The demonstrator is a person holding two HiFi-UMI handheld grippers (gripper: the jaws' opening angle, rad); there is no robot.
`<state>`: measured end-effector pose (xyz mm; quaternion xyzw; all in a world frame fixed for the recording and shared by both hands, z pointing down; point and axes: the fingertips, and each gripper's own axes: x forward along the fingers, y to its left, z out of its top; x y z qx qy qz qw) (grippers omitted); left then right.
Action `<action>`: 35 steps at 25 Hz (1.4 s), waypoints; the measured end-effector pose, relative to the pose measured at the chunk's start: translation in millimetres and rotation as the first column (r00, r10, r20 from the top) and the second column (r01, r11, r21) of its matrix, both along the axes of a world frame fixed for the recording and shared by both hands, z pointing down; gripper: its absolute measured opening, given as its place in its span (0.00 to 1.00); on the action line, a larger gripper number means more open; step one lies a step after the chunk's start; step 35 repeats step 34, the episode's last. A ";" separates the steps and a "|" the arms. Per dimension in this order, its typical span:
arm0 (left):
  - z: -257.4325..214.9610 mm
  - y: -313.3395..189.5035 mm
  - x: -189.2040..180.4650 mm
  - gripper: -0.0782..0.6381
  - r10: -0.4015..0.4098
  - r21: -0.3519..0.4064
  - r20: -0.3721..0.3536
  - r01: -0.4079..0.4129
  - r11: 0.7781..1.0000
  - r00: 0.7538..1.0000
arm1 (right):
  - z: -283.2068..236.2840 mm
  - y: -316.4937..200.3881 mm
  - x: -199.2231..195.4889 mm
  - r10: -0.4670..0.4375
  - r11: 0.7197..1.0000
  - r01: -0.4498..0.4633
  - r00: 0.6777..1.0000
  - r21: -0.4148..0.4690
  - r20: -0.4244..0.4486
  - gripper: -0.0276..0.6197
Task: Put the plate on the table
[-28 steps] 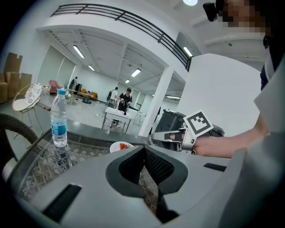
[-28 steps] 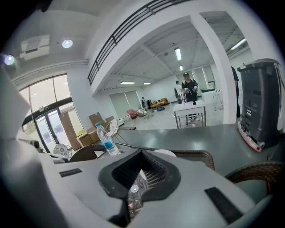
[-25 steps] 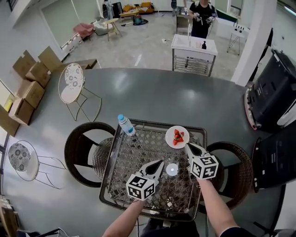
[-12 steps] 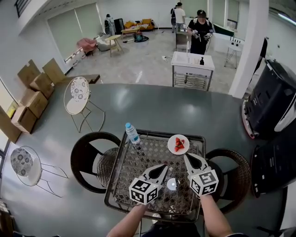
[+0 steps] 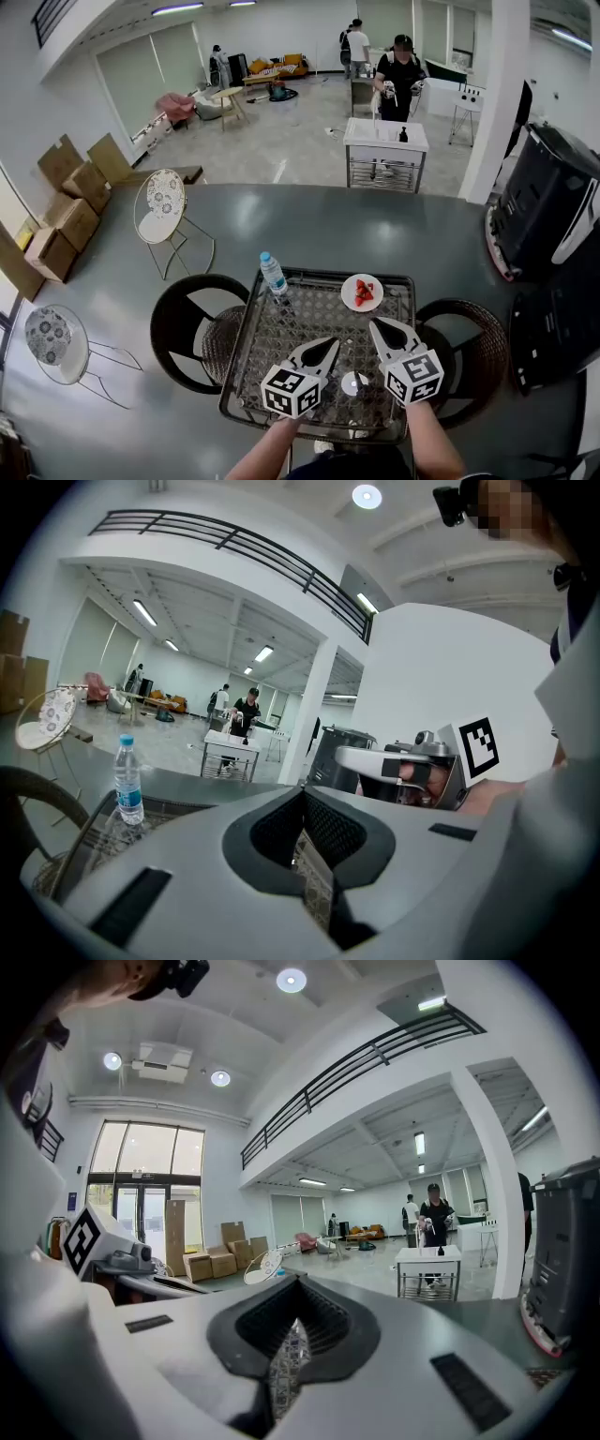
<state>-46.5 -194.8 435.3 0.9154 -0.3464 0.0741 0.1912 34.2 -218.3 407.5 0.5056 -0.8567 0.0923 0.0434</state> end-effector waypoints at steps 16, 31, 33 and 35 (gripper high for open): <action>-18.6 19.0 -1.8 0.12 0.019 0.044 0.011 -0.019 0.999 1.000 | -12.7 27.9 -5.1 -0.013 1.000 0.013 1.000 0.015 -0.024 0.05; -29.0 21.7 0.5 0.12 0.021 0.063 0.012 -0.021 0.998 1.000 | -28.4 30.6 0.8 -0.019 0.999 0.020 1.000 0.036 -0.024 0.05; -28.2 22.3 0.1 0.12 0.019 0.065 0.010 -0.019 0.998 1.000 | -27.8 31.4 0.7 -0.022 0.999 0.023 0.999 0.037 -0.025 0.05; -27.8 22.6 -0.2 0.12 0.017 0.066 0.009 -0.018 0.998 1.000 | -27.5 31.8 0.6 -0.024 0.999 0.024 0.999 0.037 -0.026 0.05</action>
